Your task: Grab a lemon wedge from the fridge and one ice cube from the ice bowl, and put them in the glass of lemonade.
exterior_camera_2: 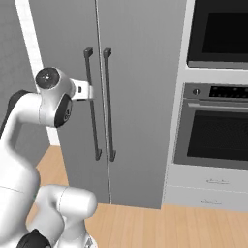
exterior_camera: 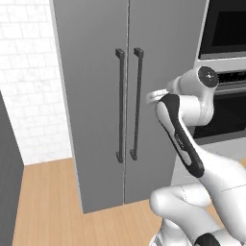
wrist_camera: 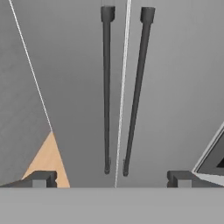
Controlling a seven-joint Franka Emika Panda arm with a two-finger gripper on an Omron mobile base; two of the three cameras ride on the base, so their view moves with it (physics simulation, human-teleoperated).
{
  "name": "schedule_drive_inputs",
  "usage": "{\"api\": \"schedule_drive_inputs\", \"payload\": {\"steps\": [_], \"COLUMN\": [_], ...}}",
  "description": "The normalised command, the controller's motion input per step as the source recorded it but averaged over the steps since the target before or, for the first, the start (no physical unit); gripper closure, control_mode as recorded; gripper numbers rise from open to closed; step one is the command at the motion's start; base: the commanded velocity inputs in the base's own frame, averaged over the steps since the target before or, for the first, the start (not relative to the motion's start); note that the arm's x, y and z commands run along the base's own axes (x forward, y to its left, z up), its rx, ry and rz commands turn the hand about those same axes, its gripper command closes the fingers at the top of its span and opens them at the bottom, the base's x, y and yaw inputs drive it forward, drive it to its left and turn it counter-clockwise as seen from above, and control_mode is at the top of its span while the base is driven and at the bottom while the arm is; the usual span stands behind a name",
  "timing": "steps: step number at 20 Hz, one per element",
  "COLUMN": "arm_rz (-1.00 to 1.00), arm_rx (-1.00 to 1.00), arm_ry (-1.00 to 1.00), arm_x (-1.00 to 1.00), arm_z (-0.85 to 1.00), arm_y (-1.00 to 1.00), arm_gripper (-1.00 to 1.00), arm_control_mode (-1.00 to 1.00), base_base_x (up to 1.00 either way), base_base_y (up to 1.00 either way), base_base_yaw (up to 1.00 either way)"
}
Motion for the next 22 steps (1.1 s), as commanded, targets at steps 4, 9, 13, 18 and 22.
{"api": "schedule_drive_inputs", "payload": {"steps": [4,9,13,18,22], "arm_rz": [-0.05,-0.04,-0.02,-0.03,0.00], "arm_rx": [-0.07,-0.09,0.00,0.00,0.00], "arm_ry": [0.23,0.37,0.11,-0.05,-0.10], "arm_x": [1.00,0.86,0.12,0.69,0.94], "arm_z": [-0.36,0.08,0.12,-0.17,-0.50], "arm_y": [0.19,-0.07,-0.19,-0.02,0.00], "arm_gripper": [-1.00,-1.00,-1.00,-1.00,-1.00], "arm_control_mode": [-1.00,-1.00,-1.00,-1.00,-1.00], "base_base_x": [0.00,0.00,0.00,0.00,0.00], "base_base_y": [0.00,0.00,0.00,0.00,0.00], "base_base_yaw": [0.00,0.00,0.00,0.00,0.00]}}
